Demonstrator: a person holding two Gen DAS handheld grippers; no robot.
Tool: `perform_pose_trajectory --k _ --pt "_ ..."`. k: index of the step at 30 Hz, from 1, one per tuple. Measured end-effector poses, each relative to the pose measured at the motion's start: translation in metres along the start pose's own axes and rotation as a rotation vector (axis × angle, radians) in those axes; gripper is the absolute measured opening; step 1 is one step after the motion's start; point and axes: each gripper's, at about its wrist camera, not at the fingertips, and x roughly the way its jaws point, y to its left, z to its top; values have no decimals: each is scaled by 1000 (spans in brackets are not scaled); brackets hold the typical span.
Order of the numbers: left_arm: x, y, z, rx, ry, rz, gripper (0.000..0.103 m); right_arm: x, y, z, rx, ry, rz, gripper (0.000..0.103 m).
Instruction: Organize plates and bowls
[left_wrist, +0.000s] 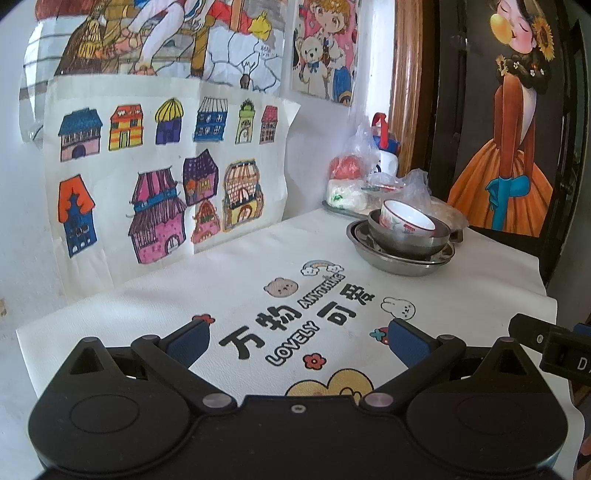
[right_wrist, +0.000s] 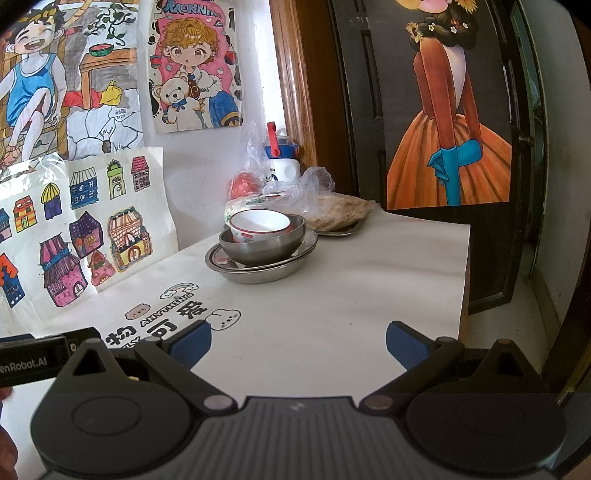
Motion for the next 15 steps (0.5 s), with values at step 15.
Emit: perform_pose_trajectory --k 15 --pt "-1 3 1 -28 5 -10 102 0 0 -2 0 2 1 103"
